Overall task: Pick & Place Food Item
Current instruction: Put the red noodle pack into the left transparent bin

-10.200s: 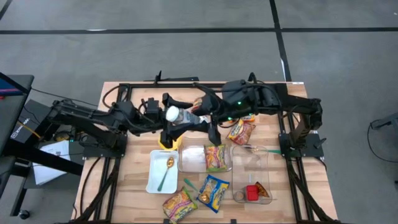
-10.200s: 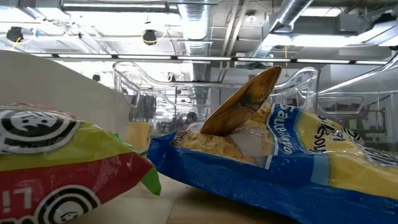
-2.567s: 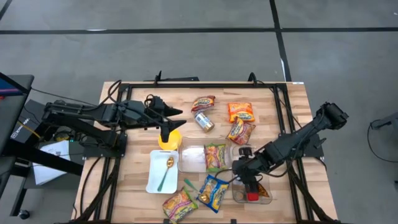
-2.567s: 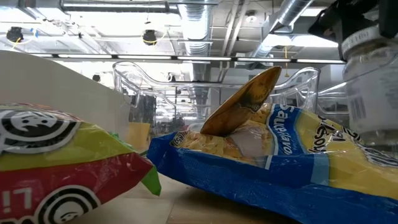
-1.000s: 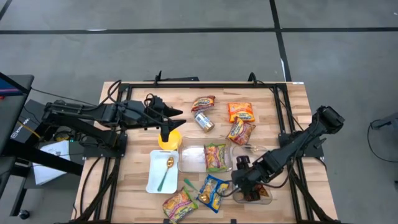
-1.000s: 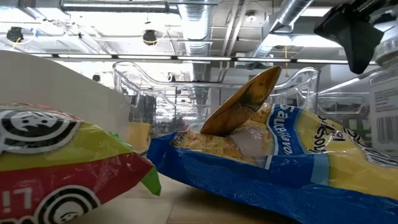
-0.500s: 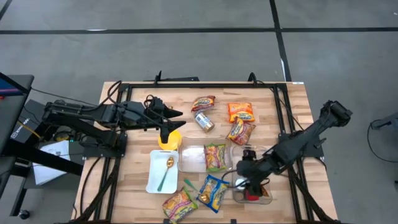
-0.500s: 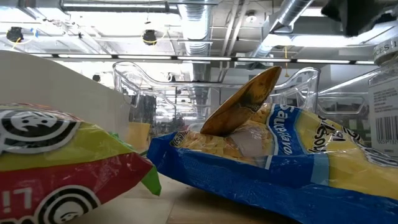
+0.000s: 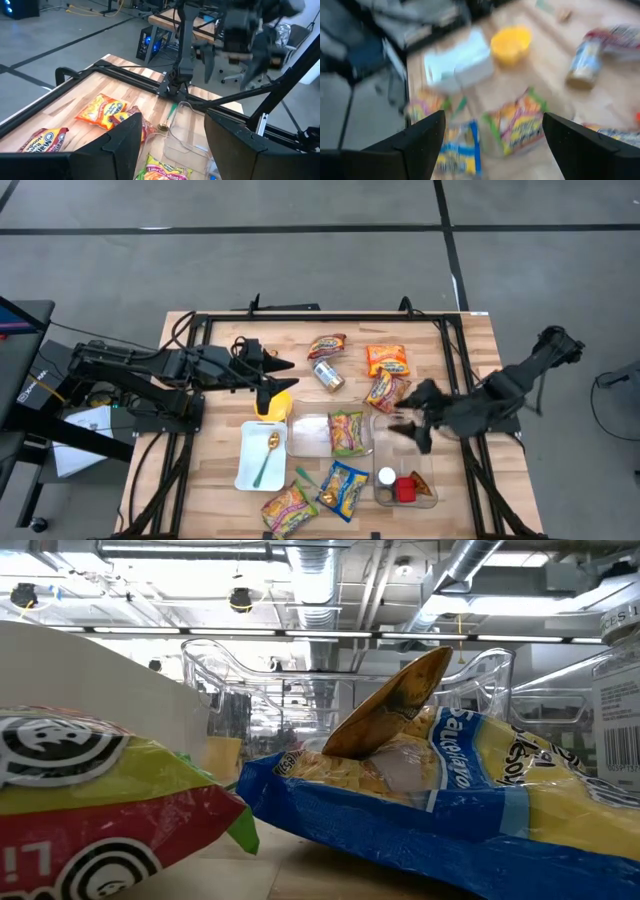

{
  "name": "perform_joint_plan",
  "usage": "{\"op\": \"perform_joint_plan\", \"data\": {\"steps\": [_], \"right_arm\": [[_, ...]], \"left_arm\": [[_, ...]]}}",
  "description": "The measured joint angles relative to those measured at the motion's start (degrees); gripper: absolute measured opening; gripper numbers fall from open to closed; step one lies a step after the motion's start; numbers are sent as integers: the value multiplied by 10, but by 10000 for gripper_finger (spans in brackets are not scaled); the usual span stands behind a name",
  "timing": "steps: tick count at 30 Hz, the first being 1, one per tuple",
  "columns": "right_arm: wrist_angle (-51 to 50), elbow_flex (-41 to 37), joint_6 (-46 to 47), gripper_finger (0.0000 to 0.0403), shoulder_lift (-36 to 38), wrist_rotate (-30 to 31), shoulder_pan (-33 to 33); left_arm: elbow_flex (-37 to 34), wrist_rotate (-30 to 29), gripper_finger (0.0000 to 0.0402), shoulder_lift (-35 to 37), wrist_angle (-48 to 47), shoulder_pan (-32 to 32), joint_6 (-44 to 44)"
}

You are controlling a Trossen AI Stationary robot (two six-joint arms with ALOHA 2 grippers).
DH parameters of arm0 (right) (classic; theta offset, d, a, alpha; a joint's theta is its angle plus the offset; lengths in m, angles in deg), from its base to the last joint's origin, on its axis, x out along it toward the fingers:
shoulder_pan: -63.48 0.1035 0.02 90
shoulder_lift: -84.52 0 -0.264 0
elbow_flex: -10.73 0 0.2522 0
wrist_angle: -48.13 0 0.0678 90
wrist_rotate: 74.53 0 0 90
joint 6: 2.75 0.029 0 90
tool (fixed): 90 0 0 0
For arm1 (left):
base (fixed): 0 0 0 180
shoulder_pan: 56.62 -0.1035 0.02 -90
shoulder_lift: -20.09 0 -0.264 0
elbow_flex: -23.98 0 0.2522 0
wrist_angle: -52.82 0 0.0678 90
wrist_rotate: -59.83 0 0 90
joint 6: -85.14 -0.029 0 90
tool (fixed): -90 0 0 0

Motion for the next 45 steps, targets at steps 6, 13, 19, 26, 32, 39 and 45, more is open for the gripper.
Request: {"op": "perform_joint_plan", "data": {"steps": [6,13,19,26,32,39,45], "right_arm": [[2,0,-20,326,54,68,0],[-13,0,-24,326,80,102,-11],[-18,0,-24,326,77,102,-14],[-17,0,-17,326,62,102,-14],[-13,0,-15,326,51,99,-14],[-13,0,-5,326,57,100,-14],[-13,0,14,326,70,111,-32]], "left_arm": [[0,0,208,0,0,0,-5],[0,0,208,0,1,0,-21],[0,0,208,0,1,0,-22],[0,0,208,0,5,0,-22],[0,0,208,0,5,0,-22],[0,0,208,0,23,0,-22],[0,0,208,0,27,0,-22]]}}
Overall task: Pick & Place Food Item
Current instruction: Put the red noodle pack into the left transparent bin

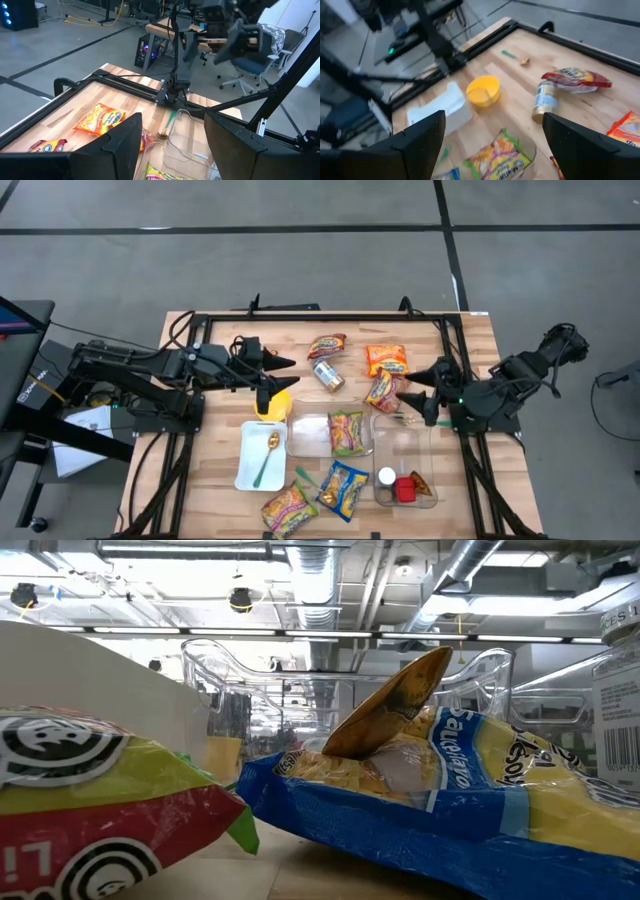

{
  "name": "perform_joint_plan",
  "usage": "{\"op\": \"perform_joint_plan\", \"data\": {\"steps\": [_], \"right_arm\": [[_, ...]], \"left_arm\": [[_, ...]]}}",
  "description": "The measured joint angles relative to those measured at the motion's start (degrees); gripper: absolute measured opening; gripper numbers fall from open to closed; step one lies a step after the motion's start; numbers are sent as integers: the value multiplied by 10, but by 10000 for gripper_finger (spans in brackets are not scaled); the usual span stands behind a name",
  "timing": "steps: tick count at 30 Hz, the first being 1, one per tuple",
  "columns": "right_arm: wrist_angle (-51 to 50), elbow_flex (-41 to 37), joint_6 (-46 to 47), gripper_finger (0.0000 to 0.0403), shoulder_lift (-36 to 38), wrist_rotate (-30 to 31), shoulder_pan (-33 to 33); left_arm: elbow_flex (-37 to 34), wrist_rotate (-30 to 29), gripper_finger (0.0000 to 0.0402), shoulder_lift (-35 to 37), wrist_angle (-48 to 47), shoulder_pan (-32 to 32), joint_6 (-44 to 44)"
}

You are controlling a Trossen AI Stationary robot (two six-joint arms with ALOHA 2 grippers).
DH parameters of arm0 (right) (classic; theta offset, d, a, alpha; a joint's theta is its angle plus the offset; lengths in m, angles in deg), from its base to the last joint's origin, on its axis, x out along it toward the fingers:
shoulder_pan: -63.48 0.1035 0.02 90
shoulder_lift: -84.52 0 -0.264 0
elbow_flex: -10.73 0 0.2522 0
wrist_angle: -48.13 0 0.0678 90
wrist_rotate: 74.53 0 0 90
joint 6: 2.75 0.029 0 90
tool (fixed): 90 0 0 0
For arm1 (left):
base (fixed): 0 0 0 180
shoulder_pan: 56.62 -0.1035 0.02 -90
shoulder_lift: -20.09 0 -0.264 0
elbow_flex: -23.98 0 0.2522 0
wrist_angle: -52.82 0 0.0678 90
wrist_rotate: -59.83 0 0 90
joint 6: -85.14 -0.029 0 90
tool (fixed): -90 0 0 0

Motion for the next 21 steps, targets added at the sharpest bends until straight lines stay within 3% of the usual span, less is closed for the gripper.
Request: {"op": "perform_joint_plan", "data": {"steps": [7,12,21], "right_arm": [[-30,4,32,326,29,-13,-64],[-109,42,16,318,23,-91,-120],[-277,144,-109,294,-40,-223,-236]], "left_arm": [[0,0,208,0,4,0,0],[0,0,208,0,4,0,0],[0,0,208,0,4,0,-3]]}}
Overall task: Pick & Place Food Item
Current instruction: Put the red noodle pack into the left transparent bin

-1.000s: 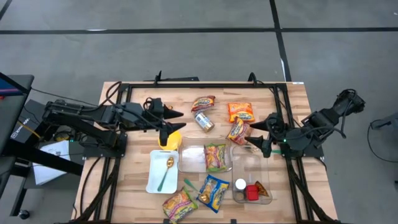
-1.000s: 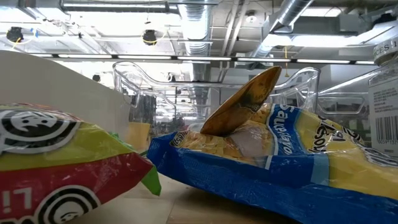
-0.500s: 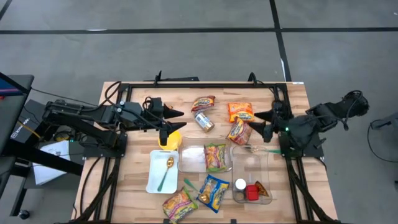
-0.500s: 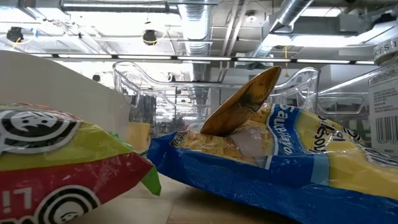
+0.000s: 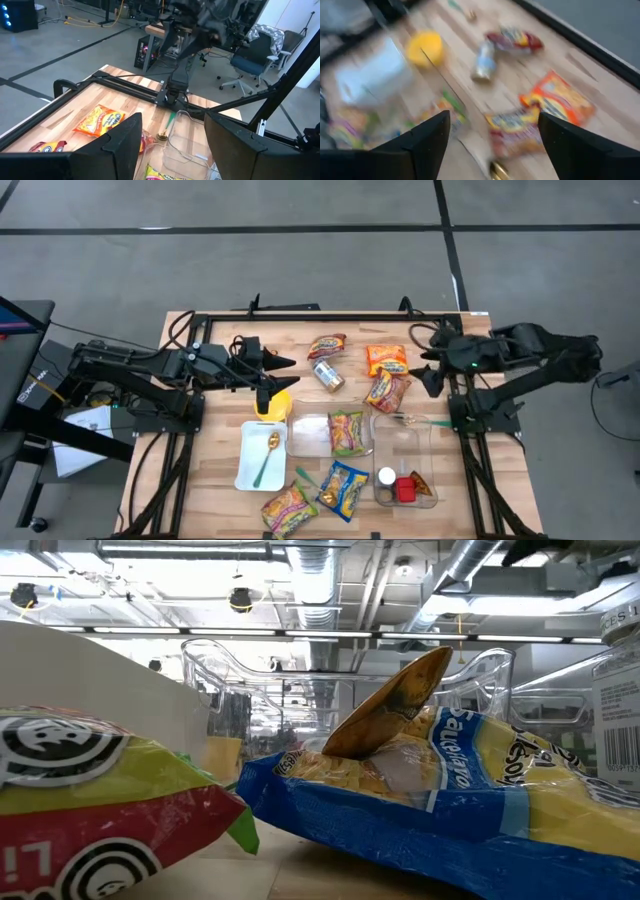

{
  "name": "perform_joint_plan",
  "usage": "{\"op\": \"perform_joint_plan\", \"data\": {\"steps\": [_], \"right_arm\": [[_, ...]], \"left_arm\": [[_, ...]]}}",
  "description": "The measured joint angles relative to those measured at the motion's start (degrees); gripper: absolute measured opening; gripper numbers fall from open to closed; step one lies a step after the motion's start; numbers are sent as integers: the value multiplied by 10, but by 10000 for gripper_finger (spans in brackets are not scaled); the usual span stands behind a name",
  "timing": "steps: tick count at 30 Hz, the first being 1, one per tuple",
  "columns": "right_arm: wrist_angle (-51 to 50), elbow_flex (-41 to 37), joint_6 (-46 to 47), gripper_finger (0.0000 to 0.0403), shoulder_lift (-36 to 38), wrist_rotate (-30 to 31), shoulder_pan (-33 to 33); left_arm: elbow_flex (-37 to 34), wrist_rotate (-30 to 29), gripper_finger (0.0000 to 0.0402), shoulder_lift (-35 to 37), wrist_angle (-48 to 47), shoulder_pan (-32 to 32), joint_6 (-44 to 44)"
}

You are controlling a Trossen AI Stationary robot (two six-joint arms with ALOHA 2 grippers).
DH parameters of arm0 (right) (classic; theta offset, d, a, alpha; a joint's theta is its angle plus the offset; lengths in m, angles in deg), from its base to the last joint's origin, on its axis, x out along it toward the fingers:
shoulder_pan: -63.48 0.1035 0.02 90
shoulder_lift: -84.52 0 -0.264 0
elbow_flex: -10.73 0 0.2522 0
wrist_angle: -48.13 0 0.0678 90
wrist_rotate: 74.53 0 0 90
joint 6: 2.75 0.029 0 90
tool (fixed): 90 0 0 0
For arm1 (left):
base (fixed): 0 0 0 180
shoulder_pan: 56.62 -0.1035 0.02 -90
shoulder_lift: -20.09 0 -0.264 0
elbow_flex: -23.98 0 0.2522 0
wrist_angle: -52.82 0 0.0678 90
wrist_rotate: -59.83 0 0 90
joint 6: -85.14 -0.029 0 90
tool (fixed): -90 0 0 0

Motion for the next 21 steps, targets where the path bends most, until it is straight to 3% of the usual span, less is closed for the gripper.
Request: {"op": "perform_joint_plan", "data": {"steps": [7,13,21], "right_arm": [[-54,8,-133,292,-78,-68,-62],[-52,-27,-211,292,-133,-70,-69],[69,-156,-272,292,-118,-85,-64]], "left_arm": [[0,0,208,0,0,0,-1],[0,0,208,0,0,0,-1],[0,0,208,0,-1,0,-2]]}}
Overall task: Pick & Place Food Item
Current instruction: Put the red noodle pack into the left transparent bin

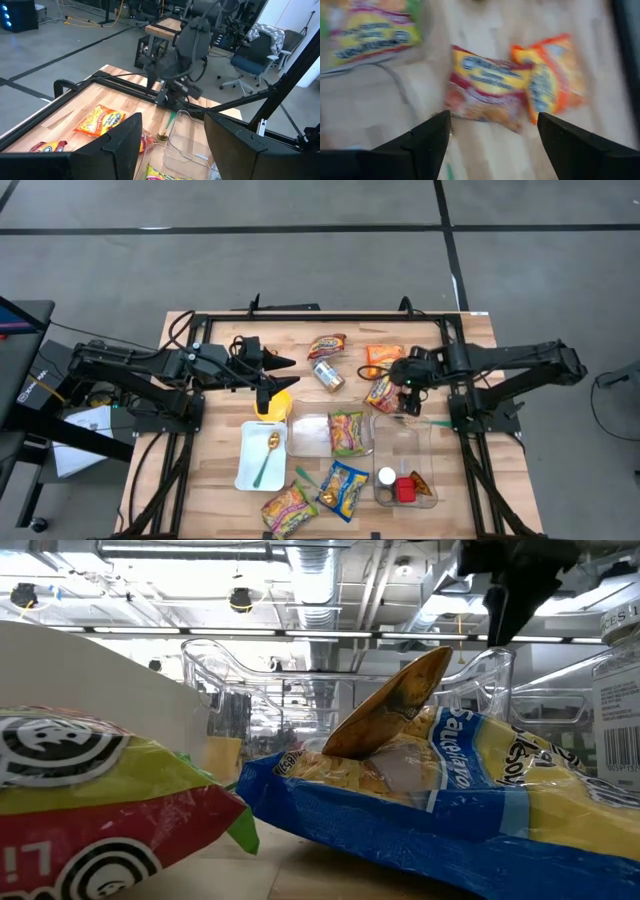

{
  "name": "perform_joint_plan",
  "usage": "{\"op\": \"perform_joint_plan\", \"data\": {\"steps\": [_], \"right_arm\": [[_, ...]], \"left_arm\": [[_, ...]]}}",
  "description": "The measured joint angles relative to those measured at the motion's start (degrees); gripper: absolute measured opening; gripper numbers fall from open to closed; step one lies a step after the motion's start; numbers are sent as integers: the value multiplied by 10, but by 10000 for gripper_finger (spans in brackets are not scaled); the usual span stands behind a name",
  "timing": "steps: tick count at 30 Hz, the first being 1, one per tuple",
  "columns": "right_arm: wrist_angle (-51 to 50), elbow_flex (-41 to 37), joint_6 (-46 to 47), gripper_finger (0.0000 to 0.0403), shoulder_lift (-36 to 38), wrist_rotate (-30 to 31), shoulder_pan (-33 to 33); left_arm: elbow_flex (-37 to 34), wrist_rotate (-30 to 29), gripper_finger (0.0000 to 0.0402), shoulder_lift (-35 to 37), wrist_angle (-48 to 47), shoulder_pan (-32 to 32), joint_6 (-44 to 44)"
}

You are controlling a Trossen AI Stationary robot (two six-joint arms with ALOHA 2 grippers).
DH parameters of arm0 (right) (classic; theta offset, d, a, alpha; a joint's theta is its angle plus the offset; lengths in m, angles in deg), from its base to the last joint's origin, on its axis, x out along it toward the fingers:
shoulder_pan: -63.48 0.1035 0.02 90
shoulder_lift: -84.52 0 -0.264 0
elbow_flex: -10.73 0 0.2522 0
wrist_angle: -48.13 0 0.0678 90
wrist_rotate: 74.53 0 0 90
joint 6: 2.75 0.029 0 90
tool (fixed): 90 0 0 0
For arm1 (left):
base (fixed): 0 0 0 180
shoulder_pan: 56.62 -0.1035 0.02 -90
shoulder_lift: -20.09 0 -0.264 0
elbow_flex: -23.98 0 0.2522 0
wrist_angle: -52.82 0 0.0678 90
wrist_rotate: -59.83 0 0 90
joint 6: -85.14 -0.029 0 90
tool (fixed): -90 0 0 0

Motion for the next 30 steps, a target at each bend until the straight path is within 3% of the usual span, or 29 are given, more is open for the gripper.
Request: {"op": "perform_joint_plan", "data": {"steps": [5,17,30], "right_arm": [[96,-64,-11,292,9,-39,-4],[183,-155,-52,291,-11,-87,-71],[245,-164,-123,289,-113,-130,-137]], "left_arm": [[0,0,208,0,0,0,-15],[-5,0,208,0,4,0,-19],[-5,0,208,0,5,0,-18]]}}
